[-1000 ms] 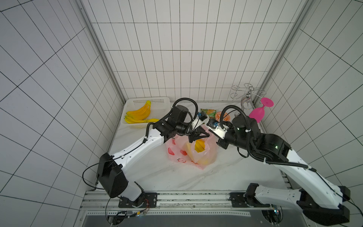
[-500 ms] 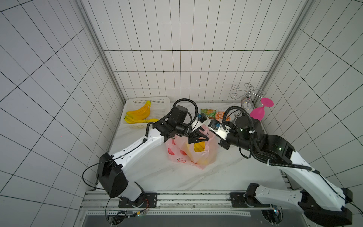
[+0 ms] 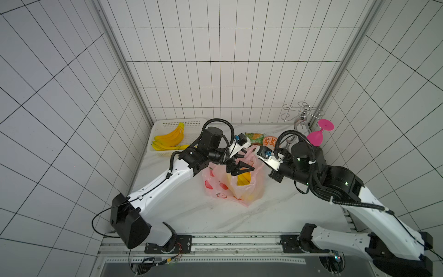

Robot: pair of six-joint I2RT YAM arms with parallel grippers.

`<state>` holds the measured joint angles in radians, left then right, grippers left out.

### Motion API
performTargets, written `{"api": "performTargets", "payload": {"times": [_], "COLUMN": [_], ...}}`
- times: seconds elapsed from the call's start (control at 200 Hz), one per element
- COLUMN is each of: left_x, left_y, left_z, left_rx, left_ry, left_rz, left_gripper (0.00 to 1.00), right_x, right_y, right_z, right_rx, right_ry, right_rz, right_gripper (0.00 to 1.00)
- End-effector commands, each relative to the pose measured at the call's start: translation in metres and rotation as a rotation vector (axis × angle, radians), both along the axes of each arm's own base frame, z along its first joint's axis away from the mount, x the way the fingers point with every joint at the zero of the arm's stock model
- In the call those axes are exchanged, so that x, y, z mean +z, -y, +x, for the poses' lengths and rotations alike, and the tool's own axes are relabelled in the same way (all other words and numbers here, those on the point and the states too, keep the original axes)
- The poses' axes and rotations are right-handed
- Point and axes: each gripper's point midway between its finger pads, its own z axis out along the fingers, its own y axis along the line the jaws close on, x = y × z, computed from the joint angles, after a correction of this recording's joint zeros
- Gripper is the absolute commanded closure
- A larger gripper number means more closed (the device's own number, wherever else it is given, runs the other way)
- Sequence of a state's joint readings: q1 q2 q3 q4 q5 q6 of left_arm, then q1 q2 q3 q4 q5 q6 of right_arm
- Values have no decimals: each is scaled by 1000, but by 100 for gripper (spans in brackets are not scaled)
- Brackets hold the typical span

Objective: Place the banana into a plastic bag & tie a knot
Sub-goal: Cross the plastic bag at the center of the board.

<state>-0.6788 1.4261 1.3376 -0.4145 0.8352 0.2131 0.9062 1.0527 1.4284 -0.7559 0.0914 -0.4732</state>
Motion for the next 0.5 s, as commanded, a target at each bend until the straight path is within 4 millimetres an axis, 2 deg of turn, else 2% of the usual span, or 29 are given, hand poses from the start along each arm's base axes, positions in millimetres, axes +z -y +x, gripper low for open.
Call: {"api": "performTargets", "payload": {"times": [0.0,0.13,0.34,0.5], "left_x": [5,2,0,-15], "left_y": [2,6,10,16], "left_z": [8,12,11,2], "left_rx": [38,44,36,-7], "left_ry": [47,43,33,18], "left_rz": [-23,-20,-16,27], "left_gripper": [24,22,19,21], "right_x": [2,5,-3,10], "right_y": [-12,-16,-24,-26], "right_z": [-7,-11,-16,-23], "right_rx": [63,92,131,166], "right_ry": [0,-8,-27,11], "right_rz": [16,30,7,53], "right_gripper": [100,100,100,100]}}
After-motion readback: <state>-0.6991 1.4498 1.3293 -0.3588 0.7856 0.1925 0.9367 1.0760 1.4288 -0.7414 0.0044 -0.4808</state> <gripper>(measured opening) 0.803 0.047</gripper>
